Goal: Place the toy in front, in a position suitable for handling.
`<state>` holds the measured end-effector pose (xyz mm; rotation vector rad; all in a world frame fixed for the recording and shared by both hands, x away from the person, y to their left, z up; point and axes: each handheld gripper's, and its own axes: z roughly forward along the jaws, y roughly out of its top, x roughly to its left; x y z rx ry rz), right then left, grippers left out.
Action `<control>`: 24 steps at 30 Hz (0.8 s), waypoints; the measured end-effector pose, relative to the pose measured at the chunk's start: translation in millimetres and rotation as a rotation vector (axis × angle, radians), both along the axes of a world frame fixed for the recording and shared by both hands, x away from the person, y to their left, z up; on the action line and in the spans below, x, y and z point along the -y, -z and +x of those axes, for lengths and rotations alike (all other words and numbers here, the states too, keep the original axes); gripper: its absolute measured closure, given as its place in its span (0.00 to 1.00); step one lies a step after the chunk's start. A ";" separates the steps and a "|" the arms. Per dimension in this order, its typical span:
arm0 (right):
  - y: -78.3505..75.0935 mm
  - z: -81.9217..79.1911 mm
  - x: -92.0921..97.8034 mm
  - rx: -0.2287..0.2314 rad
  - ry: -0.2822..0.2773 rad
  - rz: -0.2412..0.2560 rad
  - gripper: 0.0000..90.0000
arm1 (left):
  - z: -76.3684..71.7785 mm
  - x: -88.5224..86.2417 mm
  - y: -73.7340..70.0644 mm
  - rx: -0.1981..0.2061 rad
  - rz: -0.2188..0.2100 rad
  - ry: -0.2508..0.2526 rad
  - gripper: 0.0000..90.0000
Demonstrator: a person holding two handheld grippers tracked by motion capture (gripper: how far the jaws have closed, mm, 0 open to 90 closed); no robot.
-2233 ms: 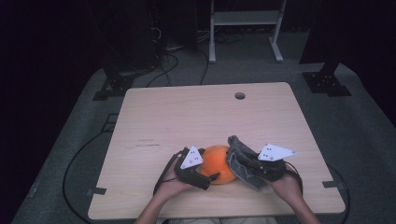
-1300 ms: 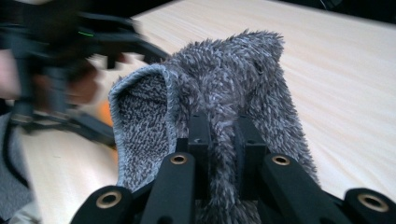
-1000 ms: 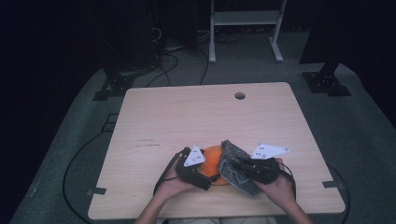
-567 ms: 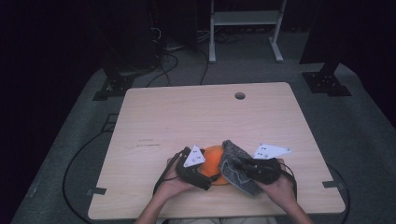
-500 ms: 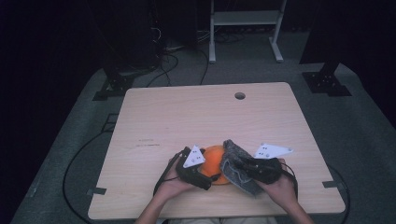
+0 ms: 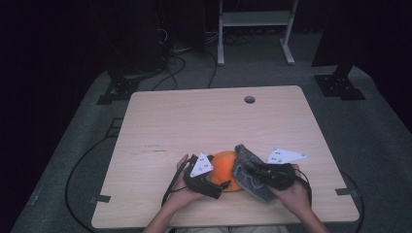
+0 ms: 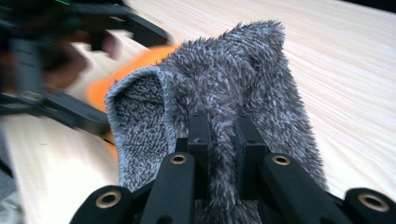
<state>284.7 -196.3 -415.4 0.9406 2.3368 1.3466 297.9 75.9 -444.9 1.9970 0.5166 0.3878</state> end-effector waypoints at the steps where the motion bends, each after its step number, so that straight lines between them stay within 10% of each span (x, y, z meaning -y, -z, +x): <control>1: 1.0 1.9 4.6 -0.008 0.019 -0.003 0.88 | -1.1 -1.6 -2.2 0.001 -0.011 0.001 0.02; 9: -8.7 -1.6 10.6 0.006 0.023 0.070 0.88 | 2.4 -1.3 0.5 -0.029 0.023 0.018 0.02; 14: -2.9 -3.7 -3.9 0.016 -0.019 0.000 0.88 | 1.5 -0.3 3.4 -0.018 0.043 0.033 0.02; 19: 4.5 4.0 13.9 -0.025 0.053 -0.031 0.88 | 0.4 -1.6 5.0 -0.012 0.040 0.031 0.02; 24: -6.9 -1.0 15.8 -0.018 0.023 0.088 0.88 | 1.1 -1.1 6.4 -0.019 0.028 0.029 0.02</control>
